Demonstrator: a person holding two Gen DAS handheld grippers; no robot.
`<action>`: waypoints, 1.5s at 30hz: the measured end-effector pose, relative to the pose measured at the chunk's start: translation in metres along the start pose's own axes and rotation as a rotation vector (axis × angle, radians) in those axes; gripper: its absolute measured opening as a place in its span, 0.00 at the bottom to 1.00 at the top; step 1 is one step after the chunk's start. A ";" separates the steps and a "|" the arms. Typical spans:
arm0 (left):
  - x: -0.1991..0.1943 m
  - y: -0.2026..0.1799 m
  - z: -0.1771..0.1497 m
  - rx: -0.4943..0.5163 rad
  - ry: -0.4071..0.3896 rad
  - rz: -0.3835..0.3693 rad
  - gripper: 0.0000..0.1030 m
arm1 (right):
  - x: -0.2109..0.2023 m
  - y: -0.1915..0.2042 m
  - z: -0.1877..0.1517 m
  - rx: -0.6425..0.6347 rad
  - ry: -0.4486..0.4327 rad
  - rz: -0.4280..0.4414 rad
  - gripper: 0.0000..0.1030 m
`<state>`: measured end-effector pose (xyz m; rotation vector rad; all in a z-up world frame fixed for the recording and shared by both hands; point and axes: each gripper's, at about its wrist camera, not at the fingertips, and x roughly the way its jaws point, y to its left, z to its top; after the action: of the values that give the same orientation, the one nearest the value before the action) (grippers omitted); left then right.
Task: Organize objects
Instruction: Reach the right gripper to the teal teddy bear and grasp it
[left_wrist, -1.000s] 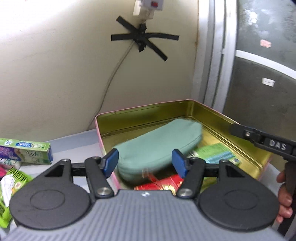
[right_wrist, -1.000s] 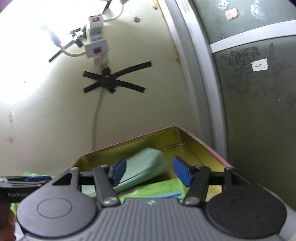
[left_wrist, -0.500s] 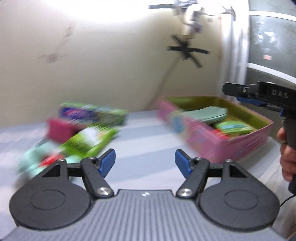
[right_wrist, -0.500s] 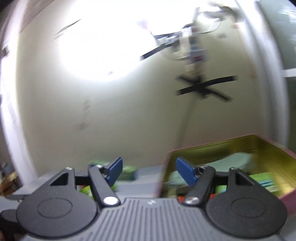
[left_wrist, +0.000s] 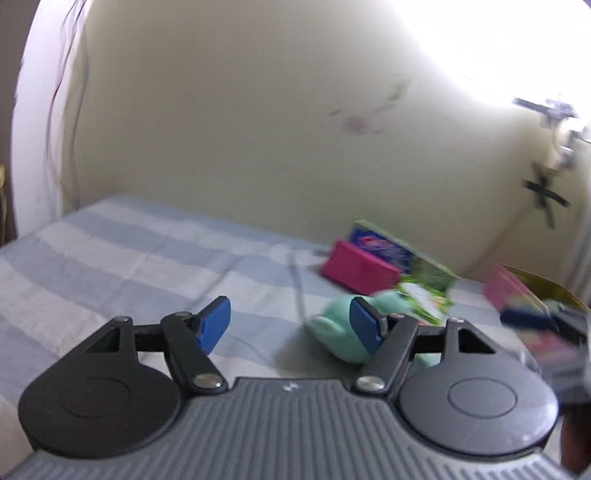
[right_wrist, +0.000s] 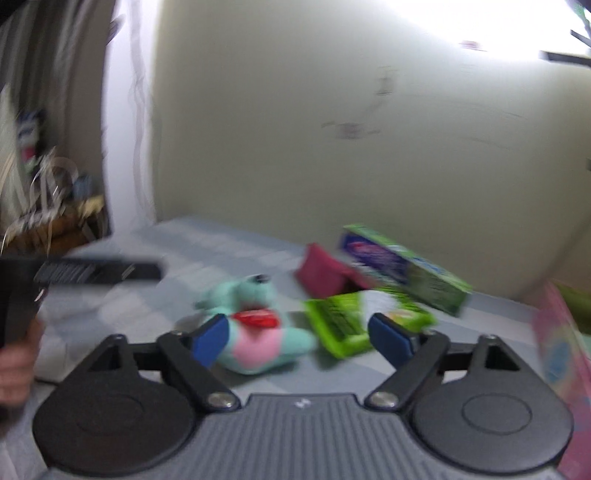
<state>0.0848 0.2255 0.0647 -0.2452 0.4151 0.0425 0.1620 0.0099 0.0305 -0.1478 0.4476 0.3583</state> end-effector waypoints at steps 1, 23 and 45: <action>0.012 0.001 0.008 -0.028 0.036 -0.008 0.71 | 0.009 0.008 0.002 -0.025 0.014 0.003 0.89; 0.053 -0.005 -0.003 -0.099 0.225 -0.176 0.77 | 0.018 0.033 -0.031 -0.118 0.222 -0.060 0.29; 0.048 0.014 0.003 -0.167 0.180 -0.098 0.83 | 0.048 0.039 -0.011 -0.200 0.146 -0.122 0.42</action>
<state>0.1285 0.2399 0.0449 -0.4357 0.5785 -0.0416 0.1840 0.0587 -0.0032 -0.3961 0.5442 0.2731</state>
